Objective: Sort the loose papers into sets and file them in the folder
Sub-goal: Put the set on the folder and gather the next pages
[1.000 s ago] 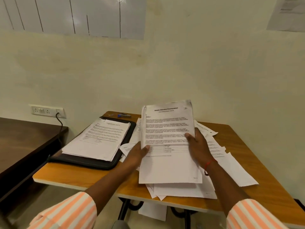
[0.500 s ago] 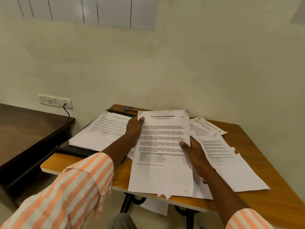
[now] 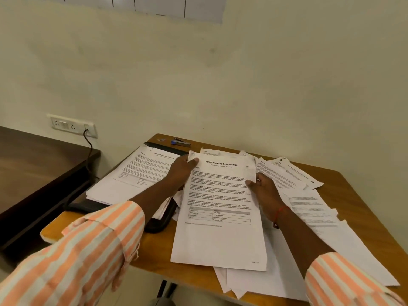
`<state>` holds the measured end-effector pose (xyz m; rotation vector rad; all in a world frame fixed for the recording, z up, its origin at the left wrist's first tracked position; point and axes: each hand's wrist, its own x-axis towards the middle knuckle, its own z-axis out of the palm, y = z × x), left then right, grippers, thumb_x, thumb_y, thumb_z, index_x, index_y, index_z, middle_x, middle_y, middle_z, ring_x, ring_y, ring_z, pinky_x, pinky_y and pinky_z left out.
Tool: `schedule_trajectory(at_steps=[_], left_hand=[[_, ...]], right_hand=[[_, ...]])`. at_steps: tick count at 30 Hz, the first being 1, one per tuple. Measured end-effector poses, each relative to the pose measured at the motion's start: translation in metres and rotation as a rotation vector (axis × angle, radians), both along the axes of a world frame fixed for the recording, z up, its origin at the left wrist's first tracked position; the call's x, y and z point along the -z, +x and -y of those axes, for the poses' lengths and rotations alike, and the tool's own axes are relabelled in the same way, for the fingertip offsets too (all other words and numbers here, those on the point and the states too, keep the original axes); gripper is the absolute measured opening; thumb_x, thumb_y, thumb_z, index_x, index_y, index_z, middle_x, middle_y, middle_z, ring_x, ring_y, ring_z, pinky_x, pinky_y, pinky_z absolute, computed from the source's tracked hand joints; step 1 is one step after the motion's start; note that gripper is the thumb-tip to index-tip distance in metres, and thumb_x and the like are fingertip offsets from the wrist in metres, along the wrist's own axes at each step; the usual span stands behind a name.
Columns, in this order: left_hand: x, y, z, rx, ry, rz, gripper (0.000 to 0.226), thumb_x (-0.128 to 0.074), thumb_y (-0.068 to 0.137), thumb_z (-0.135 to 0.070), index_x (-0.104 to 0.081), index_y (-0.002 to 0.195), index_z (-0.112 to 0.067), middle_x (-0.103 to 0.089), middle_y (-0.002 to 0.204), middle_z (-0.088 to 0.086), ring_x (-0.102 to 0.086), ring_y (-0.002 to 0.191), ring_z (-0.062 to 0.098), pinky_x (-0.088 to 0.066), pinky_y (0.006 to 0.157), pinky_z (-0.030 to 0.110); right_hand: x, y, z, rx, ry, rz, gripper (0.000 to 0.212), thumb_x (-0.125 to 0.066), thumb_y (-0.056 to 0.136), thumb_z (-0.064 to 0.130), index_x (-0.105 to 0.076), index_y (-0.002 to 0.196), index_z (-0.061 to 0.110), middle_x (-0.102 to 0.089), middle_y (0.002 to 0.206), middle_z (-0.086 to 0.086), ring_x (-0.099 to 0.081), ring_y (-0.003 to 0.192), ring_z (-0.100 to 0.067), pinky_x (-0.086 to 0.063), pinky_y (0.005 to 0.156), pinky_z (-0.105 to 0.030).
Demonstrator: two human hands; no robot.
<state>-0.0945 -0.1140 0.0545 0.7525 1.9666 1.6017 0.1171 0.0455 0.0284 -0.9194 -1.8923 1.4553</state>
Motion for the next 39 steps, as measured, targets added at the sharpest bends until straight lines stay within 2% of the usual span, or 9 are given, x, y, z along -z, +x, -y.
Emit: schedule_trajectory(at_steps=[7, 11, 14, 17, 21, 25, 30, 33, 39], left_hand=[[0.009, -0.027, -0.017, -0.070, -0.036, -0.098, 0.038, -0.049, 0.106, -0.032, -0.051, 0.139, -0.014, -0.059, 0.119, -0.002, -0.060, 0.102, 0.017, -0.046, 0.083, 0.031], [0.026, -0.031, -0.021, -0.105, 0.003, -0.085, 0.041, -0.050, 0.105, -0.033, -0.051, 0.142, -0.016, -0.059, 0.126, -0.005, -0.059, 0.111, 0.018, -0.048, 0.093, 0.035], [0.039, -0.035, -0.026, -0.133, 0.000, -0.089, 0.037, -0.050, 0.105, -0.034, -0.055, 0.136, -0.014, -0.063, 0.124, 0.000, -0.062, 0.108, 0.019, -0.050, 0.085, 0.030], [0.043, -0.042, -0.028, -0.143, -0.031, -0.092, 0.028, -0.049, 0.106, -0.032, -0.056, 0.128, -0.017, -0.060, 0.114, -0.007, -0.060, 0.101, 0.011, -0.049, 0.081, 0.024], [0.047, -0.060, -0.029, -0.213, -0.078, -0.184, 0.039, -0.049, 0.104, -0.037, -0.057, 0.133, -0.012, -0.065, 0.128, 0.005, -0.062, 0.118, 0.023, -0.054, 0.099, 0.046], [0.051, -0.075, -0.025, -0.293, -0.115, -0.225, 0.040, -0.048, 0.105, -0.037, -0.056, 0.134, -0.011, -0.065, 0.126, 0.008, -0.063, 0.116, 0.025, -0.055, 0.097, 0.047], [0.053, -0.072, -0.025, -0.294, -0.163, -0.195, 0.040, -0.045, 0.107, -0.033, -0.050, 0.141, -0.012, -0.052, 0.115, -0.011, -0.049, 0.090, -0.001, -0.038, 0.071, 0.011], [0.049, -0.070, -0.023, -0.277, -0.179, -0.180, 0.041, -0.044, 0.108, -0.033, -0.048, 0.144, -0.015, -0.057, 0.124, -0.004, -0.041, 0.083, -0.004, -0.030, 0.061, 0.006], [0.050, -0.074, -0.022, -0.250, -0.193, -0.171, 0.045, -0.041, 0.108, -0.035, -0.042, 0.149, -0.018, -0.051, 0.147, 0.002, -0.046, 0.107, 0.001, -0.033, 0.086, 0.015]], right_hand=[[0.006, -0.036, -0.031, -0.101, -0.062, 0.127, 0.021, -0.061, 0.099, 0.015, -0.066, 0.118, 0.008, -0.072, 0.118, -0.010, -0.072, 0.100, -0.027, -0.060, 0.087, -0.044], [-0.001, -0.070, -0.059, 0.028, 0.212, 0.300, 0.031, -0.063, 0.095, 0.040, -0.063, 0.109, 0.011, -0.069, 0.110, -0.006, -0.066, 0.099, -0.027, -0.058, 0.087, -0.047], [-0.008, -0.105, -0.071, 0.007, 0.479, 0.375, 0.019, -0.063, 0.096, 0.035, -0.064, 0.102, 0.017, -0.067, 0.100, 0.001, -0.062, 0.092, -0.019, -0.048, 0.079, -0.031], [-0.012, -0.147, -0.078, -0.113, 0.677, 0.520, 0.015, -0.061, 0.097, 0.038, -0.061, 0.097, 0.022, -0.069, 0.093, 0.000, -0.063, 0.088, -0.021, -0.051, 0.081, -0.036], [-0.008, -0.218, -0.083, -0.195, 0.803, 0.633, 0.019, -0.057, 0.097, 0.041, -0.060, 0.101, 0.023, -0.067, 0.102, -0.008, -0.062, 0.092, -0.029, -0.047, 0.076, -0.034], [-0.003, -0.278, -0.082, -0.243, 0.921, 0.668, 0.020, -0.055, 0.098, 0.039, -0.061, 0.104, 0.021, -0.066, 0.105, -0.009, -0.061, 0.093, -0.030, -0.050, 0.077, -0.036], [0.013, -0.340, -0.087, -0.275, 0.942, 0.715, 0.034, -0.056, 0.098, 0.031, -0.056, 0.129, 0.015, -0.055, 0.126, -0.014, -0.054, 0.115, -0.032, -0.045, 0.094, -0.039], [0.020, -0.368, -0.087, -0.320, 0.884, 0.723, 0.050, -0.058, 0.098, 0.031, -0.045, 0.141, 0.009, -0.051, 0.137, -0.018, -0.051, 0.124, -0.034, -0.043, 0.100, -0.041], [0.026, -0.392, -0.097, -0.327, 0.881, 0.792, 0.036, -0.057, 0.099, 0.027, -0.059, 0.128, 0.007, -0.059, 0.126, -0.019, -0.058, 0.110, -0.034, -0.044, 0.086, -0.034]])
